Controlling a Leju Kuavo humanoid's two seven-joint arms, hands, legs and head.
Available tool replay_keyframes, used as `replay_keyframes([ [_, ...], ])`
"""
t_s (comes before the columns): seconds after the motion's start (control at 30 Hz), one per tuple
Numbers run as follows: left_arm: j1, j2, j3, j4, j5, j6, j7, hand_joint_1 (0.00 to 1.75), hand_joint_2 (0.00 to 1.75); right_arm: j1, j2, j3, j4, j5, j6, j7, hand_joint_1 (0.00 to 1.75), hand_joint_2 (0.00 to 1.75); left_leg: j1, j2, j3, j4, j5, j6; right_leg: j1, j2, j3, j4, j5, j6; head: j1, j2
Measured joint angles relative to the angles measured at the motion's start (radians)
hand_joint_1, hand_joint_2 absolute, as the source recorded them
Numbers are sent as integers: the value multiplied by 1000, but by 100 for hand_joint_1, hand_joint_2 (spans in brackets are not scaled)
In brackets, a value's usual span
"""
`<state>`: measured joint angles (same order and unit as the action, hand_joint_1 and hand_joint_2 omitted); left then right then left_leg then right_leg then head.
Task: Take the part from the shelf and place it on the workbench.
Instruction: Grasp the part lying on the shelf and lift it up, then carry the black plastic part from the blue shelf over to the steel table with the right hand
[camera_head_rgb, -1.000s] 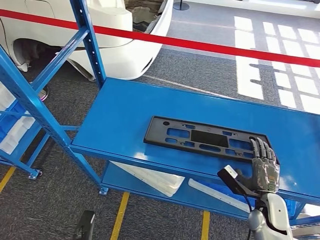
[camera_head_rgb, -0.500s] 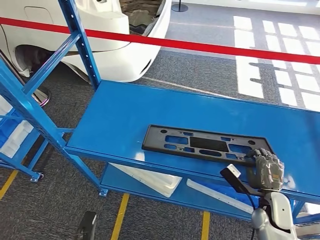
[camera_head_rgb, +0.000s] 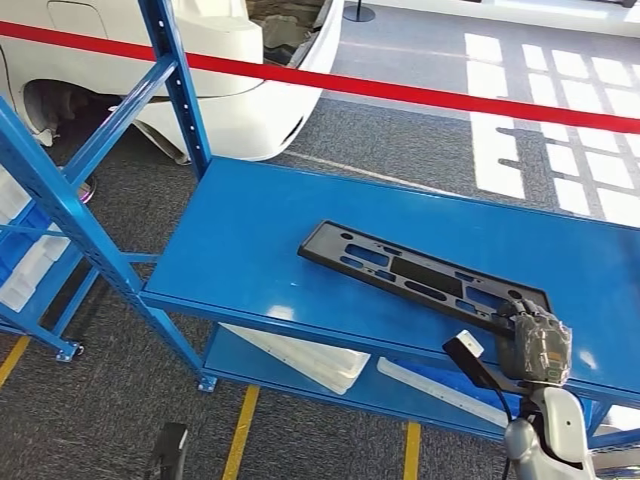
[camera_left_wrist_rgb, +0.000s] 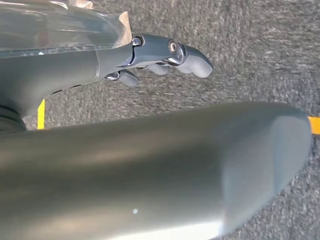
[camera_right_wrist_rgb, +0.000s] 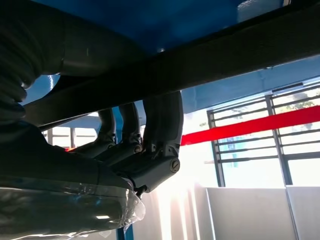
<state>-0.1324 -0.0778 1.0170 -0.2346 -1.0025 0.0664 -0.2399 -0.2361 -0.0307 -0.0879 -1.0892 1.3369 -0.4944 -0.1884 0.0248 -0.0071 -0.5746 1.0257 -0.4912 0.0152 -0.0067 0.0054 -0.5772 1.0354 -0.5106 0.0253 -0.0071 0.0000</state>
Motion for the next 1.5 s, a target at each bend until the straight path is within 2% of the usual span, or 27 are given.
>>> replay_keyframes([
  [0.1,-2,0,0,0,0,-2,-3,0,0,6,-2,0,-1,4,-5,-1,175,175,0,2,-2,-1,1,9,-2,-1,-79,179,-93,9,1,0],
  [0.13,-1,-1,0,0,0,-2,-4,0,0,10,-2,0,-1,4,-6,-1,175,175,-1,2,-2,-1,1,9,-2,-1,-106,237,-112,11,1,0],
  [0.17,0,-1,0,0,0,-2,-4,0,0,12,-2,0,-2,5,-7,-2,175,175,-2,2,-2,-1,1,10,-2,-1,-118,262,-111,10,1,0],
  [0.2,0,-1,0,0,0,-2,-4,0,0,14,-2,0,-3,5,-8,-2,175,175,-3,2,-1,-1,1,10,-2,-1,-112,245,-91,9,1,0],
  [0.27,-1,-2,0,0,1,-3,-5,0,0,14,-2,1,-8,6,-10,-3,175,175,-5,1,2,-1,0,10,0,-1,-54,115,-19,-1,1,0],
  [0.33,-3,-4,1,0,4,-5,-6,0,0,15,-1,2,-21,6,-16,-5,175,175,-7,0,0,0,-1,6,6,-1,-5,0,23,-14,0,0],
  [0.4,-3,-6,2,0,7,-8,-6,0,0,21,0,3,-46,7,-22,-6,175,175,-7,-1,-4,-2,0,-4,12,-1,2,-26,25,-21,0,0],
  [0.5,-1,-10,3,0,7,-7,-11,0,0,42,7,9,-128,8,-24,0,175,175,-6,-2,-10,10,-13,-20,7,-4,5,-41,34,-33,-1,0],
  [0.53,-2,-11,4,0,8,-3,-14,0,0,50,11,11,-164,8,-24,6,175,175,-6,-1,-25,43,-36,-24,4,-5,7,-46,38,-37,-2,0],
  [0.6,-2,-14,11,0,12,8,-24,0,0,65,19,15,-244,10,-22,19,175,175,-5,-1,-80,165,-99,-29,3,-7,6,-48,39,-42,-2,0],
  [0.67,-2,-19,20,0,16,25,-43,0,0,83,25,18,-327,17,-20,35,175,175,-5,-1,-128,263,-127,-33,3,-7,6,-46,38,-43,-2,0],
  [0.7,-3,-21,22,0,17,35,-53,0,0,92,26,19,-368,20,-20,41,175,175,-5,-1,-129,262,-113,-34,3,-6,6,-45,36,-43,-2,0],
  [0.73,-4,-23,24,0,17,43,-62,0,0,102,27,19,-411,21,-21,46,175,175,-4,-1,-112,220,-82,-34,3,-6,7,-43,34,-41,-2,0],
  [0.8,-7,-25,25,0,15,51,-73,0,0,115,27,19,-488,15,-21,52,175,175,-4,1,-54,88,-15,-30,5,-4,6,-33,26,-34,-2,0],
  [0.83,-8,-27,25,0,15,52,-76,0,0,119,28,19,-519,11,-21,54,175,175,-5,1,-32,40,2,-25,6,-3,4,-27,23,-29,-2,0],
  [0.87,-10,-29,25,0,15,52,-79,0,0,122,28,19,-546,8,-22,54,175,175,-7,1,-22,14,7,-20,7,-2,0,-22,20,-24,-1,0],
  [0.97,-10,-35,26,0,13,51,-92,0,0,137,28,19,-611,-27,-34,43,175,175,-10,0,-21,7,4,-4,5,-1,-3,-18,17,-12,-1,0],
  [1.03,-10,-40,26,0,6,50,-99,0,0,150,29,20,-661,-93,-46,22,175,175,-6,0,-20,3,6,7,2,-2,-21,26,-16,-2,1,0],
  [1.07,-10,-42,25,0,3,45,-102,0,0,158,29,20,-689,-137,-49,6,175,175,-5,0,-20,3,7,10,1,-2,-43,78,-46,3,1,0],
  [1.13,-6,-45,25,0,0,32,-109,0,87,178,31,21,-741,-221,-48,-26,175,175,-6,0,-20,3,6,14,-1,-2,-105,212,-105,9,2,0],
  [1.17,-3,-47,25,0,0,26,-112,0,131,192,32,22,-764,-260,-44,-42,175,175,-6,0,-19,3,5,14,-1,-3,-126,255,-114,10,2,0],
  [1.2,0,-48,25,0,0,22,-115,0,175,205,34,24,-785,-299,-36,-58,175,175,-6,0,-19,3,5,14,-2,-3,-132,263,-106,11,2,0],
  [1.23,3,-49,25,0,0,17,-117,0,175,216,37,27,-807,-348,-23,-77,175,175,-6,-1,-18,3,4,14,-1,-3,-118,229,-79,9,2,0],
  [1.3,7,-50,26,0,2,11,-120,0,175,235,42,34,-847,-460,17,-118,175,175,-6,-3,-15,3,2,11,-1,-2,-55,91,-10,3,2,0],
  [1.33,9,-52,26,0,3,9,-121,0,175,242,45,39,-865,-512,37,-135,175,175,-8,-3,-15,3,1,8,1,-2,-28,30,12,-2,2,0],
  [1.4,13,-54,27,0,7,9,-122,0,175,255,52,50,-892,-589,74,-156,175,175,-10,-3,-16,1,1,-1,5,0,-8,-18,20,-10,1,0],
  [1.5,20,-55,33,0,17,4,-130,0,175,277,58,69,-924,-717,161,-191,175,175,-8,-3,-16,3,-6,-18,3,-1,-6,-28,25,-26,0,0],
])
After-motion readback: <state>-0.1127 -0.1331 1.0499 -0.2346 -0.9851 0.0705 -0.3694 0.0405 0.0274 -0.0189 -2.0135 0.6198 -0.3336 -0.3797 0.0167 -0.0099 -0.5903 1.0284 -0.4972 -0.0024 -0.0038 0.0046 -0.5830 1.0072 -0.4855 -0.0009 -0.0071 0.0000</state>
